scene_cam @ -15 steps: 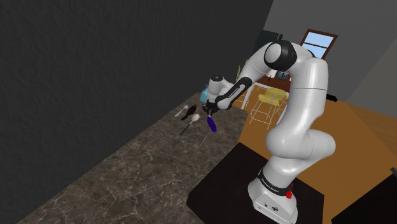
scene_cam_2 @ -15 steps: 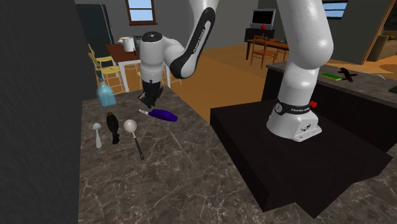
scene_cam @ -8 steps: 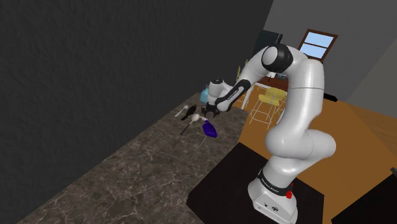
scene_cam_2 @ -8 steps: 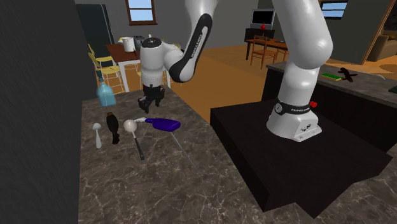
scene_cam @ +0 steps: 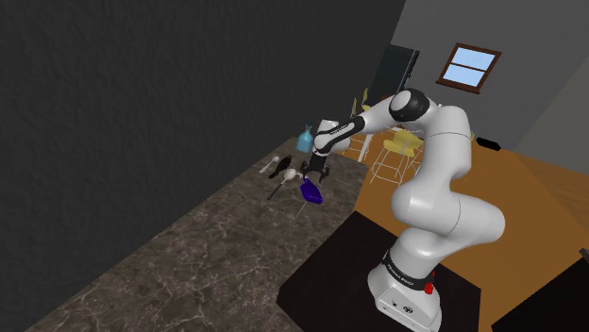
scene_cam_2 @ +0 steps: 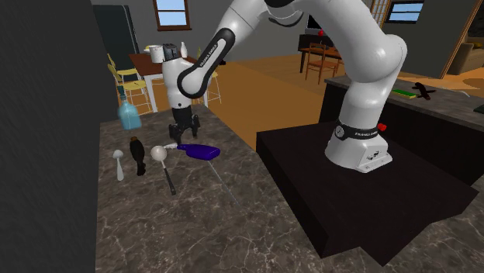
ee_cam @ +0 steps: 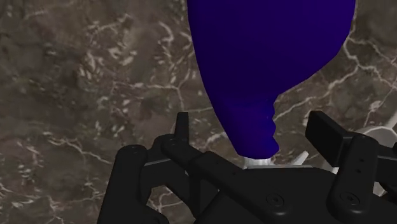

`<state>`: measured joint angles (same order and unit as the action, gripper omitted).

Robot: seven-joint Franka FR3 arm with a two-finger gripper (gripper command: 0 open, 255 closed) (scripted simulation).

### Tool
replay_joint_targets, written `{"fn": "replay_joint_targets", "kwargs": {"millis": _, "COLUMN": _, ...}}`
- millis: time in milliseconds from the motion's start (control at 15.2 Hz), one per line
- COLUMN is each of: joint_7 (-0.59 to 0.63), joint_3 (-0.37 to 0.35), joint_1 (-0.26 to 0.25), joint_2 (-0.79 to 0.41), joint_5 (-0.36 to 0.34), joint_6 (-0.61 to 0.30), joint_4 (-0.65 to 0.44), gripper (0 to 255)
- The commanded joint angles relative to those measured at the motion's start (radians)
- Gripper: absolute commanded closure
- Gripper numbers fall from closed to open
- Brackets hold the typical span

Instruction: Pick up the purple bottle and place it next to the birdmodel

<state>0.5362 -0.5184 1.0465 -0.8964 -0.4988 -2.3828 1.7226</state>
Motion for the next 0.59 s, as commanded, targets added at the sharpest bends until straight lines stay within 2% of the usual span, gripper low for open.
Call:
{"fn": "replay_joint_targets", "kwargs": {"millis": 0, "joint_7": -0.005, "joint_3": 0.004, "joint_1": -0.004, "joint_2": -0.023, "joint_5": -0.001, "joint_6": -0.004, "joint_4": -0.011, "gripper": 0}}
{"fn": "replay_joint_targets", "kwargs": {"millis": 528, "joint_7": 0.002, "joint_3": 0.021, "joint_1": -0.018, "joint_2": -0.059, "joint_5": -0.015, "joint_6": -0.030, "joint_4": -0.023, "gripper": 0}}
